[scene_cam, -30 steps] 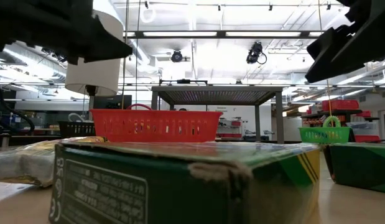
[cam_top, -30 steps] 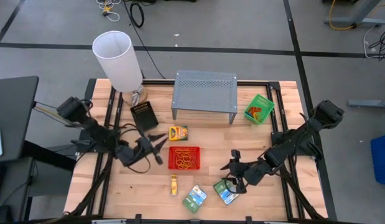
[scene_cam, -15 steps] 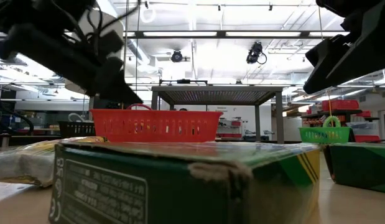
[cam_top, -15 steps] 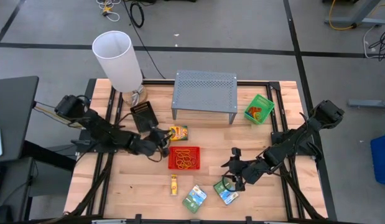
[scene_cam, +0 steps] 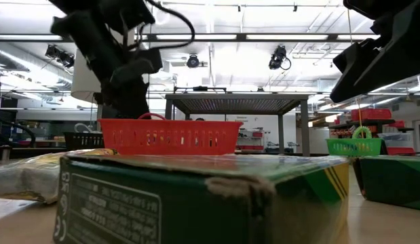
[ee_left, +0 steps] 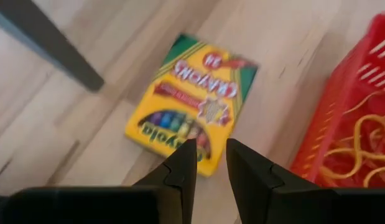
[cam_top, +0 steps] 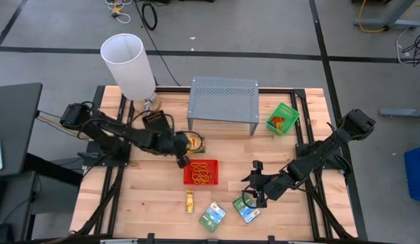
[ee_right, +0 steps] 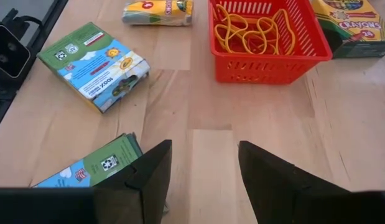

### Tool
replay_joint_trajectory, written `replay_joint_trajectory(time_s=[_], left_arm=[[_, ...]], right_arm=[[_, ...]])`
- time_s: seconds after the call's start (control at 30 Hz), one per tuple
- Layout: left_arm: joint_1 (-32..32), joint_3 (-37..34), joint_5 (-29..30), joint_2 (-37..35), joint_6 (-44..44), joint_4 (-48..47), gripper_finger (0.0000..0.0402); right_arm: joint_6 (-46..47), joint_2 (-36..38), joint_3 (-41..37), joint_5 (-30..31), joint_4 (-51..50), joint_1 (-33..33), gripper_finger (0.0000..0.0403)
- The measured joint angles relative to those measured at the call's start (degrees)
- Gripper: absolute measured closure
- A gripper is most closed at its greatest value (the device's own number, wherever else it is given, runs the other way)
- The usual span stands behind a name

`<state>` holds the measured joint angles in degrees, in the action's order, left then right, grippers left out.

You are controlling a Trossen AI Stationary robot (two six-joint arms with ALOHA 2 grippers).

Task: Pick & Place Office Desk Supplies
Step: Put the crayons box into the black bin

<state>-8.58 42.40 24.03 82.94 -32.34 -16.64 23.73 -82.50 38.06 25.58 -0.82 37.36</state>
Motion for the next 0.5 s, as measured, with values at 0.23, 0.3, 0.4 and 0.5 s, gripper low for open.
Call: replay_joint_trajectory(time_s=[0.23,0.3,0.4,0.5], left_arm=[[5.7,0.5,-9.7,0.0,-2.3,-3.4,0.0309],[6.9,0.5,-11.8,0.0,-4.6,-3.3,0.0308],[8.5,0.5,-14.0,0.0,-8.0,-3.3,0.0307],[9.9,0.5,-16.1,0.0,-10.6,-3.2,0.0307]], right_arm=[[0.0,0.0,0.0,-0.2,0.0,0.0,0.0208],[0.0,0.0,0.0,-0.2,0.0,0.0,0.0208],[-0.2,0.0,0.0,-0.3,0.0,0.0,0.0208],[-0.5,0.0,0.0,-0.3,0.0,0.0,0.0208]])
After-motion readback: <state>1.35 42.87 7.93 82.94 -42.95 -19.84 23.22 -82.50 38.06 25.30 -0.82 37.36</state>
